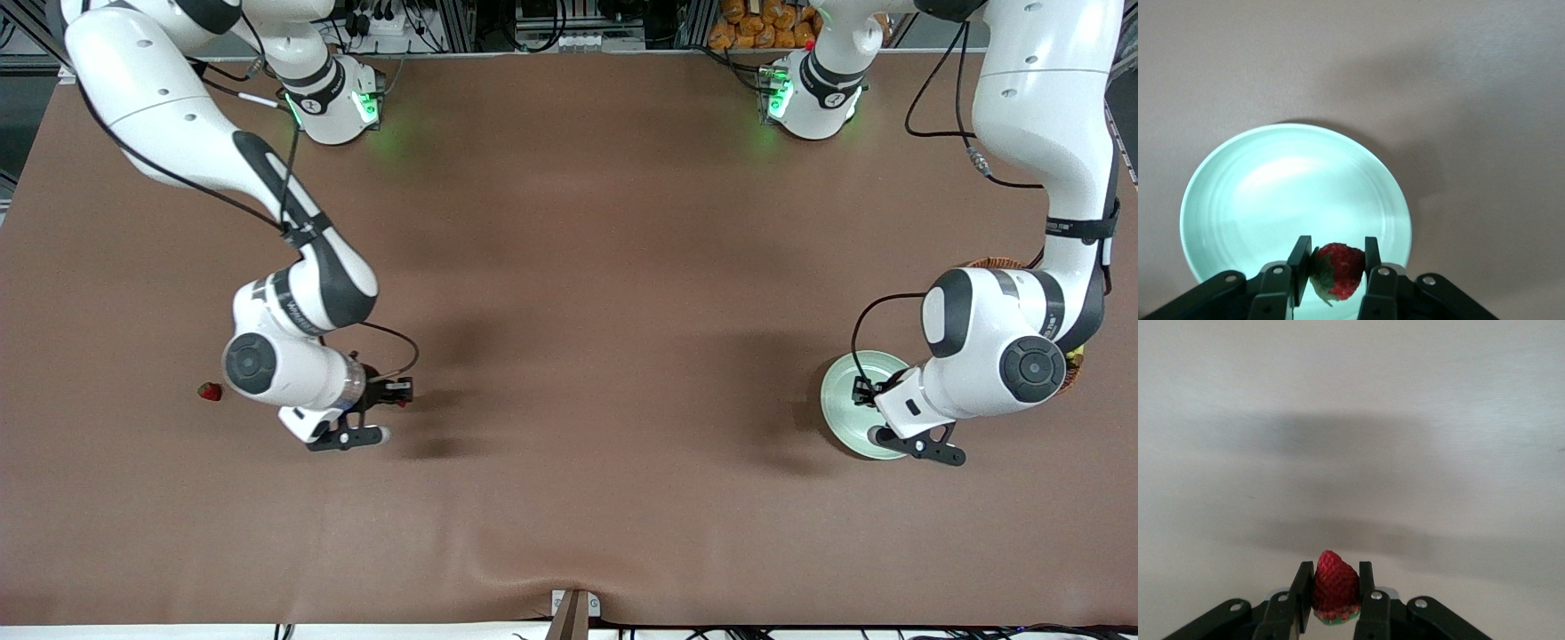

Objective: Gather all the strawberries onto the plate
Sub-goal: 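Carry the strawberry to the plate with the left gripper while the right gripper carries another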

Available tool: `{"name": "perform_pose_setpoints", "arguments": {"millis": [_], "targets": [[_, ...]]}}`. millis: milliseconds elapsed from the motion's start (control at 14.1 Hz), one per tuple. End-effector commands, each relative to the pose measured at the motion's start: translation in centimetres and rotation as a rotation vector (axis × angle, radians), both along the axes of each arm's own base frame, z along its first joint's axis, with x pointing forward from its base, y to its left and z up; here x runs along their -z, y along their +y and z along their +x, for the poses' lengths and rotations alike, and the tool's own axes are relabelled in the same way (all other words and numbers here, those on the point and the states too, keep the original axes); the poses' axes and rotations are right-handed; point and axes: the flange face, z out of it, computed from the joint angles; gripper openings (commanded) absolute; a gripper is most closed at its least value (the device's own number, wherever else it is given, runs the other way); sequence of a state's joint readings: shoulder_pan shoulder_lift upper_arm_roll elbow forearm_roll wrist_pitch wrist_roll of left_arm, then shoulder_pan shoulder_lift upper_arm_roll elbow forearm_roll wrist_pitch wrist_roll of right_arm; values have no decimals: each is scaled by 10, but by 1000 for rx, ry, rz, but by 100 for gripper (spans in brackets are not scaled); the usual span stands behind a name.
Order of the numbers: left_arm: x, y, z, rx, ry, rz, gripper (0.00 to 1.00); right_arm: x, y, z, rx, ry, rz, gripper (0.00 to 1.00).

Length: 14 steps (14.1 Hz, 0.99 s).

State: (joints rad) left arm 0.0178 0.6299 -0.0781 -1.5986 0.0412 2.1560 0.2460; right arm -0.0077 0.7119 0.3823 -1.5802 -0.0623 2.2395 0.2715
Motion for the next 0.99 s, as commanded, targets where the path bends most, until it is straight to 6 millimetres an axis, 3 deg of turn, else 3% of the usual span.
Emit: {"name": "perform_pose_setpoints", "arguments": {"millis": [0,142,212,283,425,496,708,850,921], "targets": [[30,-5,1,65,-5,0,0,3,62,-10,100,-10,16,0],[38,7,2,57,-4,-2,1,10,111,-12,190,-27,51,0],[45,7,3,61,-13,-5,11,16,138,-14,231,-27,67,0],[48,5,3,63,-16,-5,28,20,161,-13,278,-32,83,0],[44,5,3,63,-19,-5,89,32,201,-14,369,-45,85,0],[43,5,3,63,-19,-5,100,32,220,-13,440,-65,107,0],[32,3,8,61,-40,-5,100,29,268,-19,670,-102,274,0],[4,-17,10,69,-68,-22,100,36,282,-29,720,-100,313,2],[-7,-30,9,72,-75,-35,100,48,282,-31,718,-93,301,23]]}}
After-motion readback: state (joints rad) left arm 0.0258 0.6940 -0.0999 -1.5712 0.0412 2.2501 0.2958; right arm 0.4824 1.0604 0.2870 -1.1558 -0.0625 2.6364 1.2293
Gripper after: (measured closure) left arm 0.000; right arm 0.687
